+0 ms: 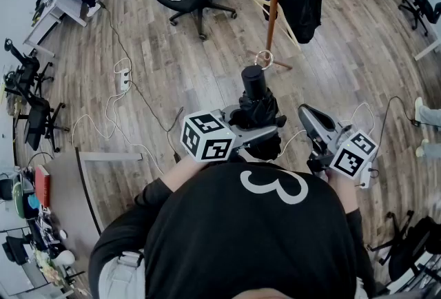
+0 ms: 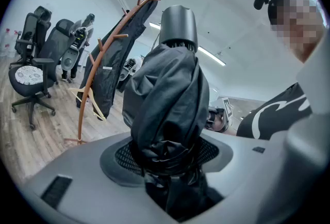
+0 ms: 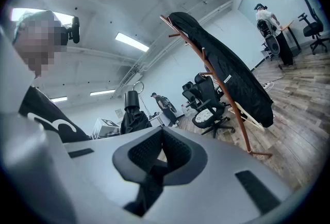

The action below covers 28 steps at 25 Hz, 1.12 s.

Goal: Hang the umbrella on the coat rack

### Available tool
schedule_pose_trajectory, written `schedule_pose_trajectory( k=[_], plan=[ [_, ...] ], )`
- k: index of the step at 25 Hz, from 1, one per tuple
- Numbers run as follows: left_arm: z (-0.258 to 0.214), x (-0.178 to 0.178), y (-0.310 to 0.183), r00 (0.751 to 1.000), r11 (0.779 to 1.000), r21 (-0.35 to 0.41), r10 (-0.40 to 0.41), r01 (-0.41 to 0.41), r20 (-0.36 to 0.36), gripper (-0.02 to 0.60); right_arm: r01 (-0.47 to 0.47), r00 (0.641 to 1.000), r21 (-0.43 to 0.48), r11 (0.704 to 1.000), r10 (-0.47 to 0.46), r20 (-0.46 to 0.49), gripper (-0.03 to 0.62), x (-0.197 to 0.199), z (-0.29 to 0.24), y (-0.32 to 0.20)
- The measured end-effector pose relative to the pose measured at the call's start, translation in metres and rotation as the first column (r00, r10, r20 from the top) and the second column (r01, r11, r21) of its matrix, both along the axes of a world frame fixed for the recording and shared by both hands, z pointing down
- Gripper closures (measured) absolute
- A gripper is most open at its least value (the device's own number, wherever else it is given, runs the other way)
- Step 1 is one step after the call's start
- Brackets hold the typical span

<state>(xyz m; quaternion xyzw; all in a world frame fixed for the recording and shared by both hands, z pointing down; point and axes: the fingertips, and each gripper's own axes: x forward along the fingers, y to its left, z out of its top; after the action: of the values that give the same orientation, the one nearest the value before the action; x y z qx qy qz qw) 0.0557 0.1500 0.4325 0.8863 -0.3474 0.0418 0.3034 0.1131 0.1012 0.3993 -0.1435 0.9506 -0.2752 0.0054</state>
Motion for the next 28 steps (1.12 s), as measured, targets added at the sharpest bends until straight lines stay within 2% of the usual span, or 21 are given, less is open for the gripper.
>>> schedule_pose_trajectory(
  k=[11,28],
  plan=[
    [-0.013,0.009,-0.008,1.000,1.000,0.009,-0.016,0.016,0.026,0.310,-0.027,0.999,0.034,0.999,0.026,0.029,0.566,0.013,-0.017,-0.010],
    [-0.013,0.006,-0.045,0.999,1.000,0.031,0.000,-0.002,0.042,0.310,-0.025,1.000,0.054,0.998,0.024,0.018,0.566,0.003,-0.016,-0.041]
  ],
)
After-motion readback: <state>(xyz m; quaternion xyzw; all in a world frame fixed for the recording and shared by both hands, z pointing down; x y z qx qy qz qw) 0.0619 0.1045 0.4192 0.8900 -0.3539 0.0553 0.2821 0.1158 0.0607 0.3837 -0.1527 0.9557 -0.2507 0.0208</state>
